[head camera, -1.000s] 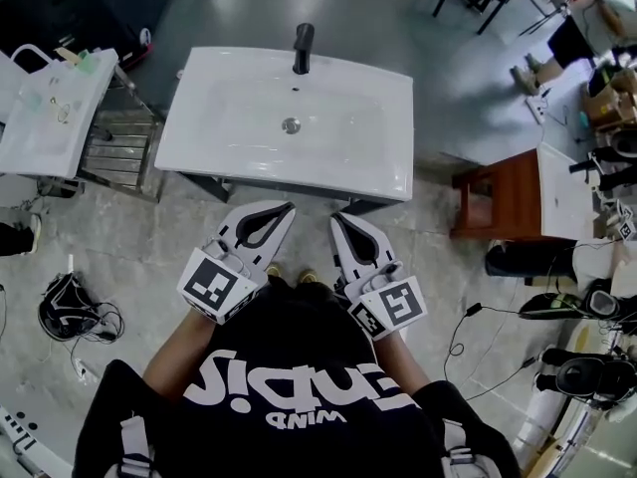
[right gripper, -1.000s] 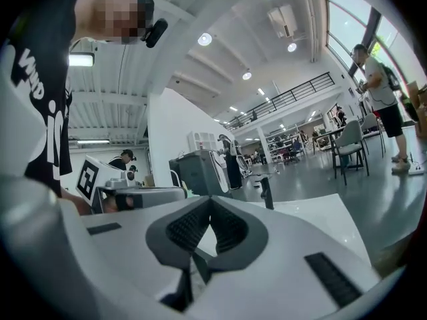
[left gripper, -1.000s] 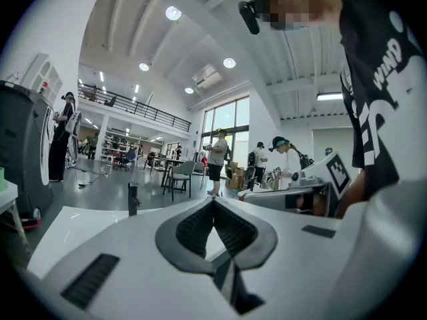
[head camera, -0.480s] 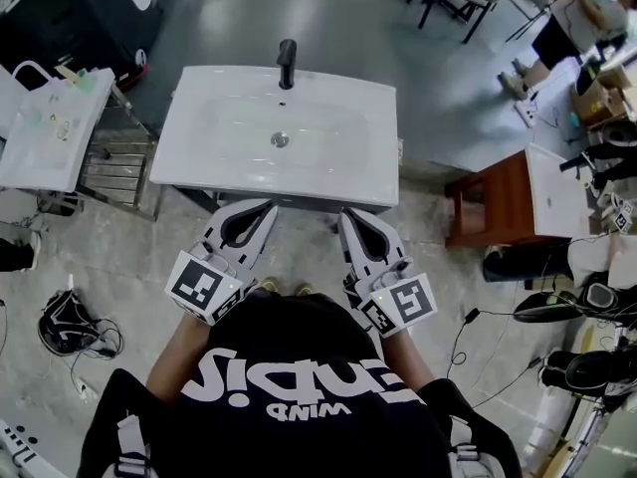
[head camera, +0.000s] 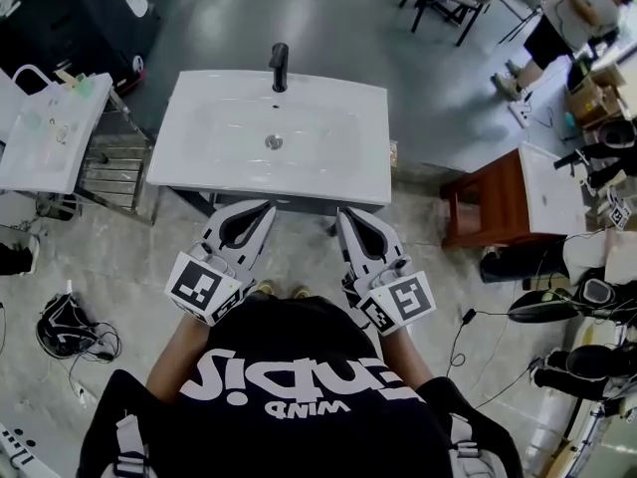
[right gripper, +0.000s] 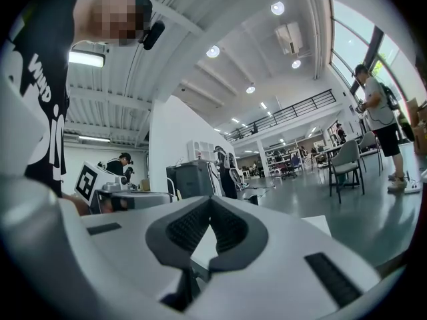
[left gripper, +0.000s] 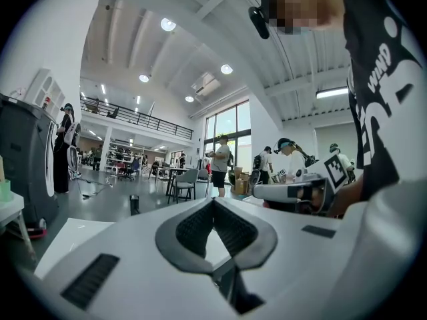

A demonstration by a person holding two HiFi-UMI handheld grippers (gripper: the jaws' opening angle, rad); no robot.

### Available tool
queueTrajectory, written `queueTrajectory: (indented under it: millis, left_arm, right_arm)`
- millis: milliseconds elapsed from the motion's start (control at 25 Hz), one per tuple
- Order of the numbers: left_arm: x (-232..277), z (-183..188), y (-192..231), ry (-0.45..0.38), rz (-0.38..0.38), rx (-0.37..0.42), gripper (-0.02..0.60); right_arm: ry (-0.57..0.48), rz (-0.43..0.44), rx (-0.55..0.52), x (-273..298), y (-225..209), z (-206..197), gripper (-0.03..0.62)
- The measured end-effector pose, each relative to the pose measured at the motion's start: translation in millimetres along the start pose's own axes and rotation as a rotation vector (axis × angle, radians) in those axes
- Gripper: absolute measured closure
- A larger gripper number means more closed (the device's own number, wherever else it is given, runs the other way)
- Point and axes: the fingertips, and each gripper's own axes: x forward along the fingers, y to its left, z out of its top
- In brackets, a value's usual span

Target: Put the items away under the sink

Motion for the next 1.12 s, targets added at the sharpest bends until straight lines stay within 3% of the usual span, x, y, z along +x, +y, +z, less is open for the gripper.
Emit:
queueTrajectory:
  millis: [1120]
  left_arm:
    - [-14.4,15.3,-11.1,-0.022,0.038,0.027,0.561]
  right_arm:
    - [-0.019,0.004,-0.015,-18.6,-0.9,6.4,0.576]
